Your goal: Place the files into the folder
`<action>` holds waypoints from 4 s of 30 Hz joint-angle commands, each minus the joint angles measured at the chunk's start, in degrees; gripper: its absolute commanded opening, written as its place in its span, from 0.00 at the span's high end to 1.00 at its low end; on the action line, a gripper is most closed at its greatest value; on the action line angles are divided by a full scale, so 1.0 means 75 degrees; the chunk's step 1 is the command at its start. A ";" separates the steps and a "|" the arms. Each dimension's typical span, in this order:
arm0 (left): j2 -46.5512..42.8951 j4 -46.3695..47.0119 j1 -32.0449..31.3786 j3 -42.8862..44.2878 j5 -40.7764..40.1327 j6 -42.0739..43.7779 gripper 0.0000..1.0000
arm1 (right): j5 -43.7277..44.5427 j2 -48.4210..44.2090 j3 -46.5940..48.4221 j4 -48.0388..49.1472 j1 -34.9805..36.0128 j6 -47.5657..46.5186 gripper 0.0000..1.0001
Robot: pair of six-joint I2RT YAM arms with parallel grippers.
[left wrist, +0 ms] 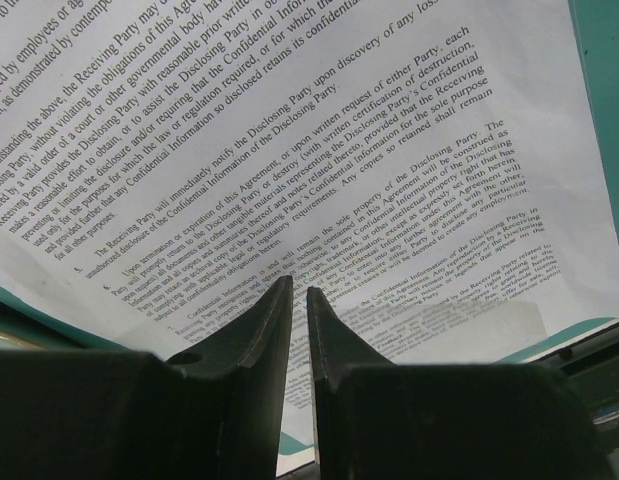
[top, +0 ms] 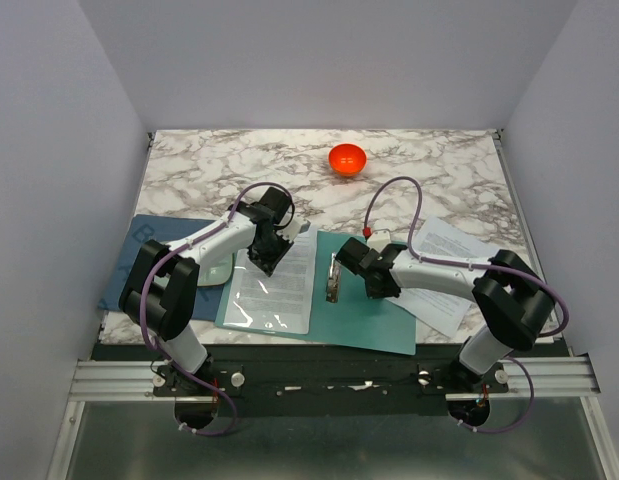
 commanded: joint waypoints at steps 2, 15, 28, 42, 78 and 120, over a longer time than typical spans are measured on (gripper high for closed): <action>-0.0216 -0.0069 0.0027 0.0032 0.0050 0.0100 0.76 | -0.0830 -0.0543 -0.0194 0.0595 0.0346 -0.0348 0.99; -0.0309 -0.0221 0.0027 0.0021 -0.0055 0.0147 0.77 | -0.1780 -0.0145 0.0181 0.0899 0.2689 -0.0044 0.99; -0.0555 -0.0233 0.0027 -0.0167 -0.0067 0.0112 0.77 | -0.1734 0.0699 0.1189 0.1005 0.3324 -0.0559 0.99; -0.0649 -0.0315 0.0027 -0.0214 -0.0126 0.0264 0.77 | -0.1195 -0.0528 0.1271 0.0022 0.3242 -0.0691 0.32; -0.0649 -0.0432 0.0027 -0.0120 0.0120 0.0335 0.77 | -0.1768 -0.1012 -0.0569 0.1274 -0.4129 0.1339 0.08; -0.0356 -0.0408 0.0016 -0.0073 0.0144 0.0323 0.78 | -0.2425 -0.1116 -0.0323 0.1897 -0.4129 0.0694 0.08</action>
